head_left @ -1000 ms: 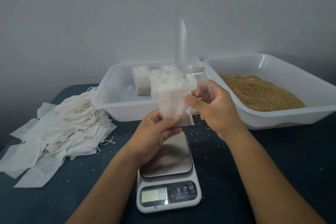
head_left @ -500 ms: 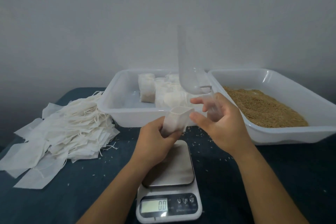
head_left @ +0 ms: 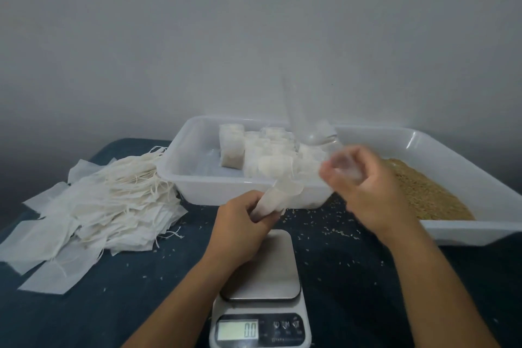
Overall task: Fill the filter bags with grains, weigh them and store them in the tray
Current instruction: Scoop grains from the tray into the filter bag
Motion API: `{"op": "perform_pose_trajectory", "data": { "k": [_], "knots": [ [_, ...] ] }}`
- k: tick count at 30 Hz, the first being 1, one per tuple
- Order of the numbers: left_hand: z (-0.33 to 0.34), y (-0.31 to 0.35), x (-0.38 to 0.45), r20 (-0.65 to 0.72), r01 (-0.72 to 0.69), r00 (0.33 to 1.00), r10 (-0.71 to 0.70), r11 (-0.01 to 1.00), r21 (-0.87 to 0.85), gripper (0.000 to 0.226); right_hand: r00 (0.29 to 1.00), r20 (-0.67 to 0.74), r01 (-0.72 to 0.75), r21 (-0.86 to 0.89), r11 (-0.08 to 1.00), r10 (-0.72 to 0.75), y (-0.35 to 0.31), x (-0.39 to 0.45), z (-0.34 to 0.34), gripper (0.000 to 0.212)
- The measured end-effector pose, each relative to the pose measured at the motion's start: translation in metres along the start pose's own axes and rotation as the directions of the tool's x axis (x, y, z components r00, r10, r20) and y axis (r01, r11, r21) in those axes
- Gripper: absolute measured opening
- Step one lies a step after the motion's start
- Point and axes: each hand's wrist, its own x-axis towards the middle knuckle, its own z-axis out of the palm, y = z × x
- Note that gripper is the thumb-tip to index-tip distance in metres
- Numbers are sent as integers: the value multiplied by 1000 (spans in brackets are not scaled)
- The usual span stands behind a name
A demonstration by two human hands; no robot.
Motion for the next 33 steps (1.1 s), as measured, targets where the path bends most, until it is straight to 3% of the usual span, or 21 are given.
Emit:
{"op": "perform_pose_trajectory", "data": {
  "k": [3, 7, 10, 13, 24, 33],
  "knots": [
    [0, 1, 0, -14, -10, 1000, 10, 1000, 13, 8, 976, -178, -171, -281, 944, 124, 12, 18, -48, 46],
    [1, 3, -1, -6, 12, 1000, -12, 1000, -27, 14, 915, -164, -364, -732, 576, 368, 40, 37, -111, 40],
    [3, 6, -2, 10, 29, 1000, -28, 997, -67, 17, 849, -172, -388, -845, 368, 499, 46, 41, -132, 31],
    [5, 10, -4, -3, 27, 1000, -27, 998, -64, 16, 831, -145, -336, -900, 277, 537, 53, 46, -131, 25],
    [3, 6, -4, -9, 21, 1000, -21, 1000, 3, 18, 837, -94, -360, -837, 412, 539, 96, 81, -69, 39],
    [5, 6, -5, -29, 39, 999, -39, 999, -1, 13, 864, -237, -495, -553, 670, 443, 97, 59, -79, 29]
  ]
}}
